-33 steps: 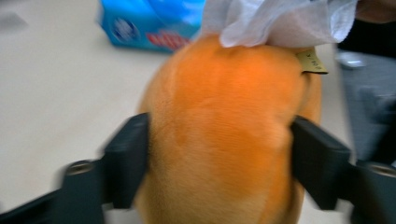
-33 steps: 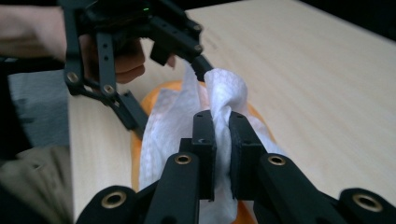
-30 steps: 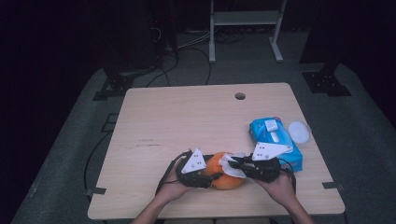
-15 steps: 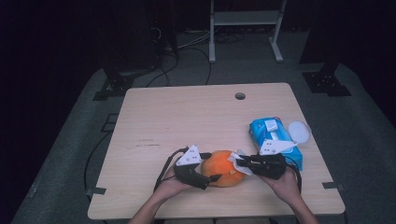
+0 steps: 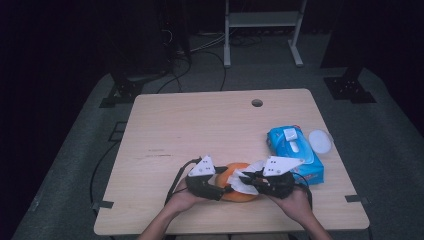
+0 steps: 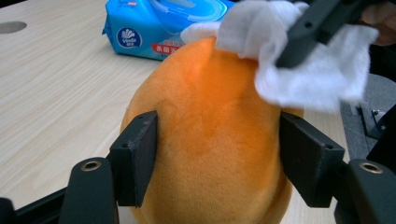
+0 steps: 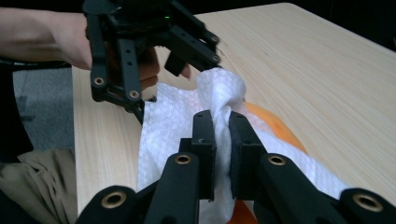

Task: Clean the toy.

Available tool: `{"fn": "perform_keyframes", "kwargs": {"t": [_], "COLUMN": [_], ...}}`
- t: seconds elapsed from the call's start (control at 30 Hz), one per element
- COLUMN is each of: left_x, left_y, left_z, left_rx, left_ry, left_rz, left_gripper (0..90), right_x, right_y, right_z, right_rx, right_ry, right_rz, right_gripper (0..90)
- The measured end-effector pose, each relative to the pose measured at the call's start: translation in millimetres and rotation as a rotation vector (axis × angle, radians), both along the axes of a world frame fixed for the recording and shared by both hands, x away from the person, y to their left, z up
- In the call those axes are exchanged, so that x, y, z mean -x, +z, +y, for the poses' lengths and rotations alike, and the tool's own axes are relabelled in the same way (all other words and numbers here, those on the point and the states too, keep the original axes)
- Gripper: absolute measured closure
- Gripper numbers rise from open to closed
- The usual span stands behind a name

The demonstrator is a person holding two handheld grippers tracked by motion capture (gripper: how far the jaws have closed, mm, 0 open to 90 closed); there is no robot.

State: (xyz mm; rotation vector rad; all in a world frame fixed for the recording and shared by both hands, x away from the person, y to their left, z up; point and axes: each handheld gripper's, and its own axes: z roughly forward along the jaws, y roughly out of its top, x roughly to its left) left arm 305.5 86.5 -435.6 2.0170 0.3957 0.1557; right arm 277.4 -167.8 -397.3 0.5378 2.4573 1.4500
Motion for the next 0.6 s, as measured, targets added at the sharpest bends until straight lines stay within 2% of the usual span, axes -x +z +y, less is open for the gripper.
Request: {"fn": "perform_keyframes", "kwargs": {"t": [0.03, 0.07, 0.2, 0.27, 0.33, 0.47, 0.53, 0.6], "left_x": [0.0, -1.3, -2.5, -3.4, -4.3, -5.6, -5.5, -5.5], "left_y": [0.0, -0.9, -2.7, -3.4, -4.3, -5.1, -5.3, -5.1], "left_z": [0.0, 2.2, 4.1, 4.6, 5.1, 8.5, 9.2, 9.5], "left_rx": [0.000, -0.004, 0.000, 0.003, 0.002, 0.000, 0.003, 0.001], "left_ry": [0.000, 0.003, 0.006, 0.013, 0.017, 0.018, 0.020, 0.019], "left_rz": [0.000, 0.004, 0.011, 0.017, 0.020, 0.027, 0.033, 0.033], "left_gripper": [32.7, 32.8, 32.8, 32.7, 32.5, 32.1, 32.1, 32.1], "right_x": [0.0, -5.2, -12.7, -13.3, -9.9, -4.1, -6.9, -11.7], "right_y": [0.0, -2.6, -9.3, -9.8, -6.9, -4.1, -5.8, -8.9], "right_z": [0.0, -9.4, -29.6, -33.9, -30.4, -20.8, -23.2, -29.4], "right_rx": [0.000, -0.007, -0.007, 0.011, -0.003, 0.014, 0.006, 0.007], "right_ry": [0.000, -0.030, -0.095, -0.120, -0.105, -0.068, -0.067, -0.090], "right_rz": [0.000, 0.018, 0.047, 0.039, 0.030, -0.004, 0.015, 0.040], "right_gripper": [81.8, 81.9, 81.8, 81.8, 81.8, 81.7, 81.7, 81.8]}}
